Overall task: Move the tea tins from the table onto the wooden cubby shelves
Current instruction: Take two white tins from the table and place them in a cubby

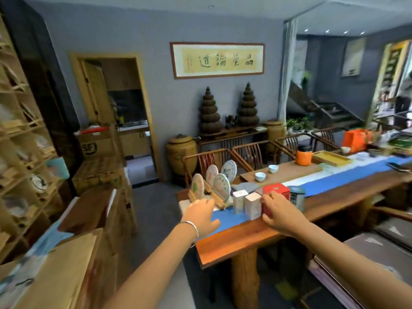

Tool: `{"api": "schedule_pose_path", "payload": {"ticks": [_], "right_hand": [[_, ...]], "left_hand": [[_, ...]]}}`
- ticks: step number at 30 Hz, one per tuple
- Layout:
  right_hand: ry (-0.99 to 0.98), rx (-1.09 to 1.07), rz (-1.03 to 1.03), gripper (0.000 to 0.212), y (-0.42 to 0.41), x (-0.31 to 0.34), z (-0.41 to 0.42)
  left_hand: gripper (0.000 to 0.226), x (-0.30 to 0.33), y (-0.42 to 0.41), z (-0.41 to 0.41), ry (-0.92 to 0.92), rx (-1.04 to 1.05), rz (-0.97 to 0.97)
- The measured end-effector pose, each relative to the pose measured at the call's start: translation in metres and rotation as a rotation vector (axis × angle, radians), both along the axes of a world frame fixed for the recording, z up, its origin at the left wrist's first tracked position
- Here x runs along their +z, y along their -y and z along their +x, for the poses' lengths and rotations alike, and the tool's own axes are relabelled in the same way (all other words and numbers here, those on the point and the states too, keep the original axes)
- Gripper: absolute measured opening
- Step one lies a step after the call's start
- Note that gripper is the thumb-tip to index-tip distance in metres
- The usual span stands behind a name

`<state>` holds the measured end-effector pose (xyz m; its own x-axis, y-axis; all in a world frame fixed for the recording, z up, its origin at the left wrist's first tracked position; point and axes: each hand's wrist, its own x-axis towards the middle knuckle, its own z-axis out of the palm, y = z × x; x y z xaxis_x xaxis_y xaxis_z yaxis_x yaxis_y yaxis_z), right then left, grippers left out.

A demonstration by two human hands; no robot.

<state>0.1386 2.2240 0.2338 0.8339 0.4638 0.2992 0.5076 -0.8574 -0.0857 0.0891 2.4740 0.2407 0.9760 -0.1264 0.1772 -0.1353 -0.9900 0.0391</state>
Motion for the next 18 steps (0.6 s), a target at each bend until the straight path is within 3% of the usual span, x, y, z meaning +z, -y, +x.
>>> {"api": "schedule_pose_path", "payload": {"ticks": [6,12,18], "right_hand": [[-0.065,-0.016,0.002,0.041,0.062,-0.006,0.056],[-0.114,0.02,0.008,0.04,0.093,-0.021,0.118],[-0.176,0.062,-0.021,0.044,0.09,-0.042,0.177]], "left_hand": [[0.032,-0.009,0.062,0.065,-0.049,0.0,-0.043],[0.052,-0.028,0.099,0.119,-0.057,0.059,-0.123],[0.057,-0.042,0.1,0.171,-0.119,0.105,-0.102]]}}
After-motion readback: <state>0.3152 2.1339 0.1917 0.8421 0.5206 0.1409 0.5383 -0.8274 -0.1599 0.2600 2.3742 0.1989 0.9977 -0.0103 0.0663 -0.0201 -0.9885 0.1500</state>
